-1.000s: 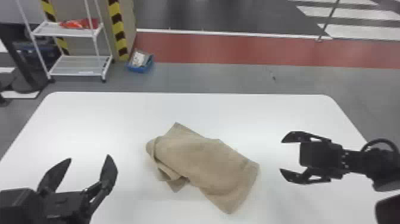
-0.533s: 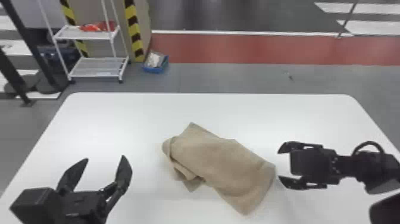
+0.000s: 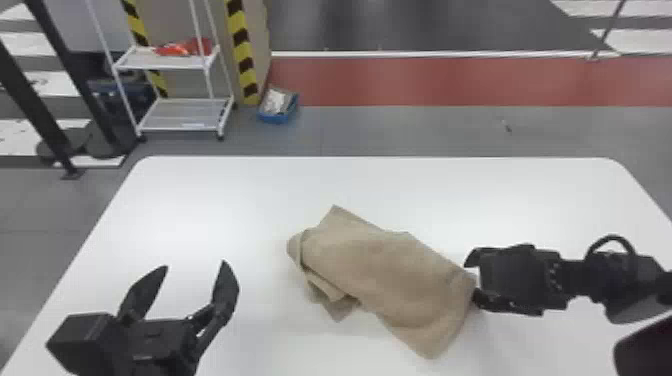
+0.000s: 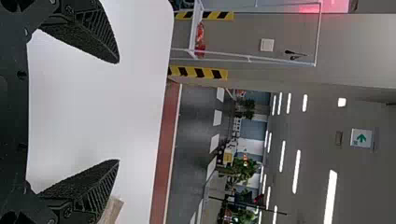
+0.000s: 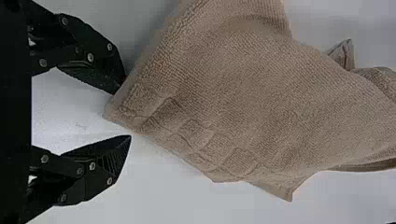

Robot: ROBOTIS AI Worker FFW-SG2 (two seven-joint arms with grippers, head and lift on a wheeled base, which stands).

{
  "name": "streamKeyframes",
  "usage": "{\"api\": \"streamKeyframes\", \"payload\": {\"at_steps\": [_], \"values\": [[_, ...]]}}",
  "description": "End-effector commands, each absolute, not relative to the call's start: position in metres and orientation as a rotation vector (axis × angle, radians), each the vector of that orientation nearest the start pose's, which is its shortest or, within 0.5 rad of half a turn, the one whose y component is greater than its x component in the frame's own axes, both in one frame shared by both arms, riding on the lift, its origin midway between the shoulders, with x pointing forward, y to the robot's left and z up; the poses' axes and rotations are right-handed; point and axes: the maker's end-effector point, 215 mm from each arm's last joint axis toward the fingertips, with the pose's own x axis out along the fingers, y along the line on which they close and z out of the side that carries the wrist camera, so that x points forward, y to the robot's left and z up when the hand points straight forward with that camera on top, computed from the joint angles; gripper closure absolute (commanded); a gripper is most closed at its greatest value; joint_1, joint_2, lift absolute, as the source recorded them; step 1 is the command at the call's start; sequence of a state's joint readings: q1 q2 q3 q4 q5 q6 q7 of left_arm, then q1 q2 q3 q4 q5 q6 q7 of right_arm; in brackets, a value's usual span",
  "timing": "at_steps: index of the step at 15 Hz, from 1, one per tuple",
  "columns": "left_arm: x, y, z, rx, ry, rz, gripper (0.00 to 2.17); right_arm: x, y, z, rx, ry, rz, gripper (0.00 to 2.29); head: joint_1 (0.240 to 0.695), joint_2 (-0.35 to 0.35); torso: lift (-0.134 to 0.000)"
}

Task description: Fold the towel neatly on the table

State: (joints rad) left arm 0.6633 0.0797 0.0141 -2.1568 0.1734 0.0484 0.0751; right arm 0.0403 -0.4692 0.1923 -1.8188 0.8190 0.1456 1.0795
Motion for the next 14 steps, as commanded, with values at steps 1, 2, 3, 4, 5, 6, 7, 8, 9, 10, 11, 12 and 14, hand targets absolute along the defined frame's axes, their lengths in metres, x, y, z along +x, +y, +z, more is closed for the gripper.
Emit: {"api": "streamKeyframes", "payload": {"at_steps": [1, 2, 3, 4, 5, 6, 7, 8, 9, 10, 11, 12, 14], "values": [[0.398, 0.252, -0.360, -0.096, 0.129, 0.045, 0.13, 0.468, -0.215, -0.458, -1.212, 0.566, 1.025, 0.71, 0.695, 0.043, -0.124], [0.398, 0.252, -0.360, -0.096, 0.129, 0.044, 0.13, 0.466, -0.216, -0.458, -1.210, 0.575, 1.034, 0.96, 0.695, 0.046, -0.124], [0.397, 0.253, -0.362, -0.095, 0.132, 0.045, 0.13, 0.467, -0.218, -0.457, -1.204, 0.579, 1.029, 1.16, 0.695, 0.047, -0.124], [0.397, 0.252, -0.361, -0.096, 0.129, 0.044, 0.13, 0.468, -0.221, -0.456, -1.195, 0.583, 1.020, 1.33, 0.695, 0.048, -0.124], [0.397, 0.252, -0.360, -0.098, 0.126, 0.044, 0.13, 0.469, -0.224, -0.454, -1.181, 0.582, 1.012, 1.36, 0.695, 0.046, -0.124], [0.397, 0.252, -0.360, -0.098, 0.126, 0.043, 0.13, 0.468, -0.226, -0.452, -1.166, 0.576, 1.009, 1.36, 0.695, 0.044, -0.124], [0.397, 0.251, -0.359, -0.098, 0.124, 0.040, 0.13, 0.469, -0.226, -0.444, -1.132, 0.558, 1.005, 1.36, 0.695, 0.041, -0.124], [0.397, 0.246, -0.363, -0.097, 0.140, 0.018, 0.12, 0.472, -0.225, -0.427, -1.075, 0.517, 0.991, 1.36, 0.695, 0.038, -0.124], [0.396, 0.240, -0.367, -0.098, 0.159, -0.013, 0.12, 0.479, -0.226, -0.405, -1.020, 0.468, 0.969, 1.36, 0.695, 0.032, -0.124], [0.397, 0.234, -0.366, -0.102, 0.159, -0.039, 0.12, 0.484, -0.228, -0.390, -0.968, 0.432, 0.951, 1.36, 0.695, 0.025, -0.124], [0.394, 0.221, -0.375, -0.108, 0.197, -0.088, 0.12, 0.488, -0.224, -0.369, -0.913, 0.376, 0.937, 1.36, 0.695, 0.019, -0.124], [0.393, 0.212, -0.380, -0.112, 0.221, -0.120, 0.12, 0.490, -0.221, -0.359, -0.868, 0.344, 0.929, 1.36, 0.695, 0.011, -0.124], [0.387, 0.184, -0.384, -0.130, 0.253, -0.221, 0.14, 0.492, -0.213, -0.346, -0.787, 0.296, 0.920, 1.36, 0.695, -0.012, -0.124]]}}
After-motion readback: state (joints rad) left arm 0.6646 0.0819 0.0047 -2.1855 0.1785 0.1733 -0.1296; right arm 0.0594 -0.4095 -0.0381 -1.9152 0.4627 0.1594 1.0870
